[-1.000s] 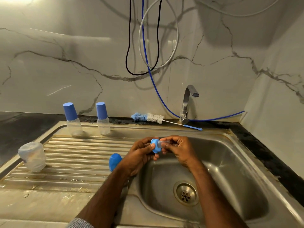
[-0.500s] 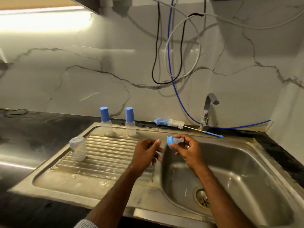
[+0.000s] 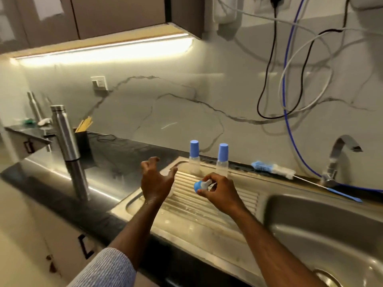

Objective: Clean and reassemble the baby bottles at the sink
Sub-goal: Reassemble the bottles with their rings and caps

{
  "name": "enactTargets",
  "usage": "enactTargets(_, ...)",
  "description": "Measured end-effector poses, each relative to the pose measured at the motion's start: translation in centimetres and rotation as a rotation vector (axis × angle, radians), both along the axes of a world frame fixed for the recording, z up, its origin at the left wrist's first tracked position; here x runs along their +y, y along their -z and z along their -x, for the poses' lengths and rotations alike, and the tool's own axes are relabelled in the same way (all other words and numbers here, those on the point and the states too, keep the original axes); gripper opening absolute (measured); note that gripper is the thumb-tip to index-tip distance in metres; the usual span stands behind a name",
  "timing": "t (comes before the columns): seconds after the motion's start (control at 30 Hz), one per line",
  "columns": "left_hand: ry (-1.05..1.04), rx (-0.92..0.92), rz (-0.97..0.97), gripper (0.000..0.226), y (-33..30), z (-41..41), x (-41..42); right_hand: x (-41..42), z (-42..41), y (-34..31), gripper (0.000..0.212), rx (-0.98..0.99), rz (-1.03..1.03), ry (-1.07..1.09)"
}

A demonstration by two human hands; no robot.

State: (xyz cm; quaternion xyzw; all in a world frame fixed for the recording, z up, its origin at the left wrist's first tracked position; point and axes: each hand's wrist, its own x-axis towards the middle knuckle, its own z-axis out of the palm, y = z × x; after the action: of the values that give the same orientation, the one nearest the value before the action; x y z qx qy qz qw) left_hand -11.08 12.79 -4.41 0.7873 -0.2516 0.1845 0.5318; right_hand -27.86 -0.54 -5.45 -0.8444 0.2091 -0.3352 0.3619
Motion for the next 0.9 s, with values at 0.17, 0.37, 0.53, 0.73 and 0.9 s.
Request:
enactTargets(0.17,0.184,0.252,-0.263,0.110,2.9,-4.9,0.7,0.7,-1.3,0.4,0.032,0.038,0.014,0.004)
enactTargets(0.37,0.321,0.306,-0.248,0.085,4.1,-6.1,-1.8,-0.8,0.8,1.4,0.030,0.049,0.033,0.046)
enactTargets(0.53,0.410,0.440,0.137,0.070,3.1,-2.1,-5.3,-3.7,5.0,1.1,0.032,-0.045,-0.066,0.107)
enactTargets(0.73,0.949,0.767,0.435,0.073,2.0,8.1,-12.3,-7.5,12.0,1.6,0.036,-0.270,-0.182,0.267)
enactTargets(0.9,1.016,0.771,0.461,0.062,3.4,12.2,-15.4,-9.7,15.4,4.1,0.039,-0.473,-0.351,0.244)
